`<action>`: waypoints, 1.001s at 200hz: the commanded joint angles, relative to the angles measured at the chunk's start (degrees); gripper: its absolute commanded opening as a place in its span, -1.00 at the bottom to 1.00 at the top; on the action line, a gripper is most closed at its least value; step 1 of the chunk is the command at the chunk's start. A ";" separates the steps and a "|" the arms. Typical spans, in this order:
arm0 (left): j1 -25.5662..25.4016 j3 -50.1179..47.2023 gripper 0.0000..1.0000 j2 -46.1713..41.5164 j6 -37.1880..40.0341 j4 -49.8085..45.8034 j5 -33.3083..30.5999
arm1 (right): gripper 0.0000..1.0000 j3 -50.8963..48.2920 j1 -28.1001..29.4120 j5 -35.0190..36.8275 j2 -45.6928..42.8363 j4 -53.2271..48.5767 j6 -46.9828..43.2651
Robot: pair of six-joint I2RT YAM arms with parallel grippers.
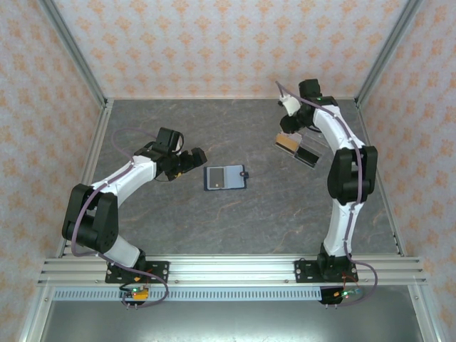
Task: Take the credit cards out of the card holder
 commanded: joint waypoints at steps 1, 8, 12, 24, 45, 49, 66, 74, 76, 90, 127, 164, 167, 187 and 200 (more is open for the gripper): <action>0.66 -0.10 1.00 -1.04 0.51 -1.14 -1.82 | -0.45 -5.63 0.91 2.41 -7.66 9.88 19.20; 0.68 -0.10 1.00 -1.19 0.69 -1.31 -1.89 | -0.45 -7.77 1.58 3.45 -9.23 11.47 22.98; 0.68 -0.17 1.00 -1.23 0.72 -1.39 -1.93 | -0.45 -8.98 2.13 4.57 -10.24 12.10 25.71; 0.67 -0.35 1.00 -1.41 0.86 -1.58 -1.95 | -0.51 -11.13 3.51 7.94 -12.09 12.64 31.42; 0.66 -0.78 1.00 -1.59 0.74 -1.36 -1.94 | -0.50 -15.08 6.27 9.51 -14.62 12.35 39.96; 0.67 -0.87 1.00 -1.59 0.72 -1.32 -1.91 | -0.50 -15.67 6.93 9.27 -15.10 11.63 42.21; 0.67 -1.32 1.00 -1.85 0.61 -0.97 -1.79 | -0.43 -17.77 9.76 5.88 -16.06 10.49 45.74; 0.67 -1.43 1.00 -1.94 0.60 -0.98 -1.94 | -0.26 -19.11 11.64 6.04 -16.65 10.81 46.48; 0.66 -1.47 1.00 -1.98 0.60 -1.00 -1.93 | -0.23 -19.53 12.39 6.07 -16.80 11.01 46.58; 0.66 -1.65 1.00 -2.11 0.60 -1.41 -2.69 | 0.00 -21.91 16.42 5.31 -17.25 12.51 47.03; 1.00 -1.62 1.00 -3.21 0.85 -3.45 -6.08 | 0.22 -25.46 25.70 4.00 -15.07 16.90 50.55; 1.71 -1.54 1.00 -4.03 0.52 -5.47 -8.34 | 0.21 -22.56 32.18 3.40 -8.45 16.61 52.12; 1.75 -1.53 1.00 -4.12 0.44 -5.55 -8.41 | 0.21 -22.04 32.53 3.44 -7.77 16.32 52.09; 1.93 -1.74 1.00 -4.65 0.18 -5.61 -8.93 | 0.01 -17.98 34.64 4.81 -3.20 12.69 52.03; 2.01 -2.03 1.00 -5.00 -0.25 -5.49 -9.22 | -0.09 -15.03 35.34 4.87 -0.01 9.61 51.73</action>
